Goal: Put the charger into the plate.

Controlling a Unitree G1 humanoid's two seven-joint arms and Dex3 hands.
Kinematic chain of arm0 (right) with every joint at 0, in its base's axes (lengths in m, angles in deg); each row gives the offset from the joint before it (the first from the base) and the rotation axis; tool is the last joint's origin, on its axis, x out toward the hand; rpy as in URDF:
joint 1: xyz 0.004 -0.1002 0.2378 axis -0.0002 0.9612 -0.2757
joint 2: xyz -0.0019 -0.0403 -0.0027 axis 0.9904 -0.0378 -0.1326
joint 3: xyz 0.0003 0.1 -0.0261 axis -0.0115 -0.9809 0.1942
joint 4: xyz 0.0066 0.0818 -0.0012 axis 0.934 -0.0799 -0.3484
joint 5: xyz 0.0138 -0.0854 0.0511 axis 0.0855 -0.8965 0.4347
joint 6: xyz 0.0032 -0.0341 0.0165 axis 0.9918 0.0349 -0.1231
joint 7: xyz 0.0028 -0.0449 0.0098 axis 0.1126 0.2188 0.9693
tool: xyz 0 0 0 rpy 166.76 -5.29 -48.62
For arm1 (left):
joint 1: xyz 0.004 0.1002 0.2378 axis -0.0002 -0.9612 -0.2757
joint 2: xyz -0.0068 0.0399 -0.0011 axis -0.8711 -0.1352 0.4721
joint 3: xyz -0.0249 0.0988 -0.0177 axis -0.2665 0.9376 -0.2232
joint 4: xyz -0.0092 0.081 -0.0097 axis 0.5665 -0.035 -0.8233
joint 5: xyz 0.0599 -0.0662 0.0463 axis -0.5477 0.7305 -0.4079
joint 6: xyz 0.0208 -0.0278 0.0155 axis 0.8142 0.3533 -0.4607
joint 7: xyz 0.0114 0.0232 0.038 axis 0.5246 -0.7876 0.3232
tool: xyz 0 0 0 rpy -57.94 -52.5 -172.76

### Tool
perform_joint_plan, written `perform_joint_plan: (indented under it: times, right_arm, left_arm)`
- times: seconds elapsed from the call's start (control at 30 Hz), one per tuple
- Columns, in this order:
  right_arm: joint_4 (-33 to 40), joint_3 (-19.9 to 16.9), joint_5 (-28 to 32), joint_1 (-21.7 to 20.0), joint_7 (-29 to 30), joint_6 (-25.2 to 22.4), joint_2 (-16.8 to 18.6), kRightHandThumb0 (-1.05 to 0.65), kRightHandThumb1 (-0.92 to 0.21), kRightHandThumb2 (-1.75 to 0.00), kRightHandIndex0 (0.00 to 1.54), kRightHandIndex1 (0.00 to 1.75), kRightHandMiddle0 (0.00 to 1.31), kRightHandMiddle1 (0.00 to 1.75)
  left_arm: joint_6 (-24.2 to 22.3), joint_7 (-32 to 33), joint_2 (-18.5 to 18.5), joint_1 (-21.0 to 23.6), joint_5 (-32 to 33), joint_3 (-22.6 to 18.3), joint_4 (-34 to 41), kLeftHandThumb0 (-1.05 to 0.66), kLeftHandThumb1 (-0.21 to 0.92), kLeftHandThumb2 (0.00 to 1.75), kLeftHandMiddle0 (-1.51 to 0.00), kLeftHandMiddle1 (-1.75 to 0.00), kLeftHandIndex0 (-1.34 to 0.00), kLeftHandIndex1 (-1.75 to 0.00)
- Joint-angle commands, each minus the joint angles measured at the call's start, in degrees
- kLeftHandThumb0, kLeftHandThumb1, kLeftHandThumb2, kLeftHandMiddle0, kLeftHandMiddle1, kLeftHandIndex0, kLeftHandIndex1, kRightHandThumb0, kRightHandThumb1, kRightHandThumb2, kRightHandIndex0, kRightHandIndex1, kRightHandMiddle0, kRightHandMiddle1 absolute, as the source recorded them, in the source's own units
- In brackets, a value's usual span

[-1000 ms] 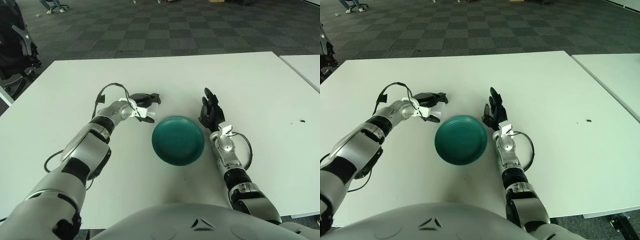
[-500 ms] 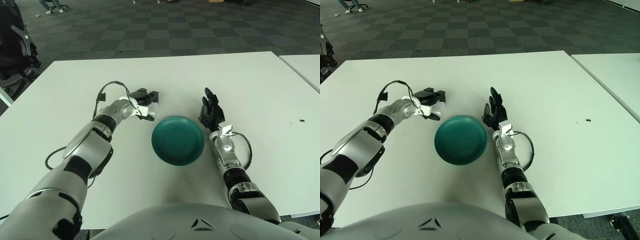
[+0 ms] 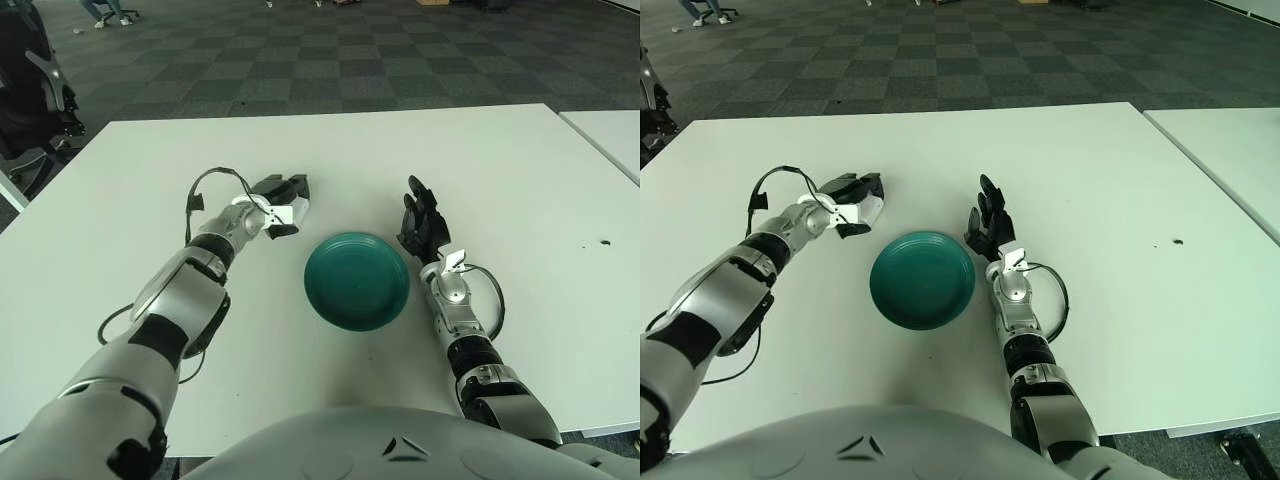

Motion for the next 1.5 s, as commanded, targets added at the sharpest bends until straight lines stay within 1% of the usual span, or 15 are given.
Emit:
perform_joint_plan:
  times: [0.0,0.27,0.6,0.8,0.87,0.97,1.07,1.2,1.4,1.47]
  right_arm:
    - [-12.3,-1.3,1.1,10.4,-0.4,-7.9,0.1,-0.94,-0.92,-0.9,0.09,0.01,0.0,0.28]
    - [-12.2,-1.7,0.9,10.4,-0.5,-8.1,-0.2,-0.94,-0.92,-0.9,0.08,0.0,0.0,0.28]
    - [-11.9,-1.8,0.7,10.5,-0.8,-8.1,-0.4,-0.96,-0.92,-0.91,0.08,0.0,0.0,0.26]
    - [-11.7,-1.9,0.4,10.6,-0.4,-8.2,-0.4,-0.96,-0.92,-0.91,0.09,0.01,0.0,0.25]
    - [-11.7,-1.9,0.4,10.7,-0.4,-8.2,-0.4,-0.96,-0.92,-0.91,0.09,0.01,0.0,0.26]
    - [-11.7,-1.8,0.3,10.7,-0.2,-8.4,-0.3,-0.96,-0.92,-0.91,0.09,0.01,0.0,0.27]
    - [-11.7,-1.8,0.2,10.6,-0.1,-8.6,-0.3,-0.96,-0.92,-0.91,0.1,0.01,0.0,0.28]
    - [-11.4,-1.7,0.1,10.9,0.0,-8.5,-0.2,-0.96,-0.92,-0.91,0.1,0.01,0.0,0.29]
    - [-11.1,-1.4,-0.2,11.3,0.0,-8.4,-0.1,-0.95,-0.92,-0.91,0.09,0.0,0.0,0.3]
    - [-10.9,-1.3,-0.2,11.4,0.0,-8.4,0.0,-0.94,-0.92,-0.91,0.09,0.0,0.0,0.3]
  left_arm:
    - [-1.4,1.9,0.5,-2.7,0.4,-0.7,-1.4,0.0,0.19,1.43,-0.73,-1.62,-0.51,-1.75]
    - [-1.0,4.1,0.4,-2.9,0.2,-0.5,-1.2,0.0,0.16,1.49,-0.73,-1.69,-0.52,-1.75]
    - [-0.4,5.7,0.0,-2.9,-0.3,0.0,-1.1,0.0,0.15,1.5,-0.74,-1.69,-0.52,-1.75]
    - [0.8,6.2,-1.0,-2.5,-0.2,-0.2,-0.6,0.0,0.15,1.5,-0.74,-1.69,-0.52,-1.75]
    - [1.9,5.7,-2.1,-1.6,0.2,-0.6,0.2,0.0,0.15,1.49,-0.74,-1.68,-0.52,-1.75]
    - [4.4,5.1,-4.1,-0.2,0.9,-1.4,2.3,0.0,0.16,1.48,-0.75,-1.67,-0.51,-1.75]
    - [6.3,4.8,-5.3,0.3,1.3,-1.9,3.9,0.0,0.18,1.46,-0.73,-1.67,-0.5,-1.75]
    - [9.5,5.5,-7.4,1.0,1.3,-2.5,8.3,0.0,0.19,1.45,-0.72,-1.67,-0.49,-1.75]
    - [11.2,6.2,-8.9,-0.2,0.9,-3.3,15.1,0.0,0.19,1.44,-0.71,-1.67,-0.49,-1.75]
    - [11.2,6.1,-8.9,-1.7,0.6,-3.4,19.0,0.0,0.2,1.44,-0.72,-1.66,-0.49,-1.75]
